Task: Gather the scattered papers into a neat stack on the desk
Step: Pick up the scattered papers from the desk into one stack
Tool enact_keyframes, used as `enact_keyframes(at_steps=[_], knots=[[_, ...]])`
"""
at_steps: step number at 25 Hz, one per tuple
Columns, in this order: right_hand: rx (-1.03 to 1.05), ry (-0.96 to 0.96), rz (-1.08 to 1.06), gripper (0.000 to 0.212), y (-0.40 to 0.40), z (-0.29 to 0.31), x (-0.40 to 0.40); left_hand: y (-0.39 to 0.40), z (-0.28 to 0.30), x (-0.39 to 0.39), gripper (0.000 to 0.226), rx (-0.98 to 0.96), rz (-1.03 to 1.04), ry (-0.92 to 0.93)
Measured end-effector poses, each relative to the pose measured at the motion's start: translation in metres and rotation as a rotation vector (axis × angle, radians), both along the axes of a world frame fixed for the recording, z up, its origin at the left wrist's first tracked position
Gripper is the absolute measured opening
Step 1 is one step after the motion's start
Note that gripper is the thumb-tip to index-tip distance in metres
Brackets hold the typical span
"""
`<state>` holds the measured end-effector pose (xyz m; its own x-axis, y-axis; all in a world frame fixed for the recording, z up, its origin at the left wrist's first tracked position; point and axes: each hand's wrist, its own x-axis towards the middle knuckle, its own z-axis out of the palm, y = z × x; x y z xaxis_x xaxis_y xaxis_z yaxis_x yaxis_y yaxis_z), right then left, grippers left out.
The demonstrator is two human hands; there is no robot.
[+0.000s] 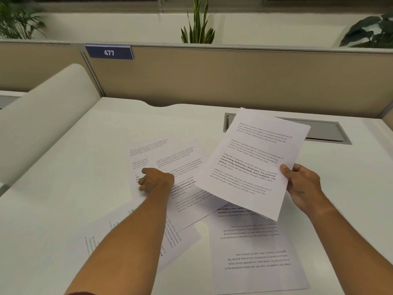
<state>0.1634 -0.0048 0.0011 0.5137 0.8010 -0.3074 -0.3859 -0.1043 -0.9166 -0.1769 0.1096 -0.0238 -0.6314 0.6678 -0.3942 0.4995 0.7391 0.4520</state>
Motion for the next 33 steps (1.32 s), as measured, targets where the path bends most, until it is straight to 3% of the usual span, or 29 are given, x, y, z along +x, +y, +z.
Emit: enact_keyframes(at_steps=[3,11,16,28,33], knots=[[-0.006,-0.003,0.010,0.013,0.000,0.000,-0.001,-0.003,-0.002,0.005,0.071,-0.009,-0.003,0.072],[-0.001,0.000,0.024,0.012,0.001,0.001,-0.001,0.001,0.004,0.003,0.065,-0.039,0.022,0.015],[0.004,0.008,0.032,0.013,0.003,0.005,-0.004,-0.003,0.004,0.008,0.072,-0.075,0.001,0.084],[-0.002,0.015,0.075,0.014,0.004,0.005,-0.013,-0.001,0.006,0.000,0.071,0.007,0.087,-0.111],[-0.010,0.016,0.115,0.015,0.008,0.006,-0.027,-0.002,0.004,-0.005,0.049,-0.042,0.038,-0.044]])
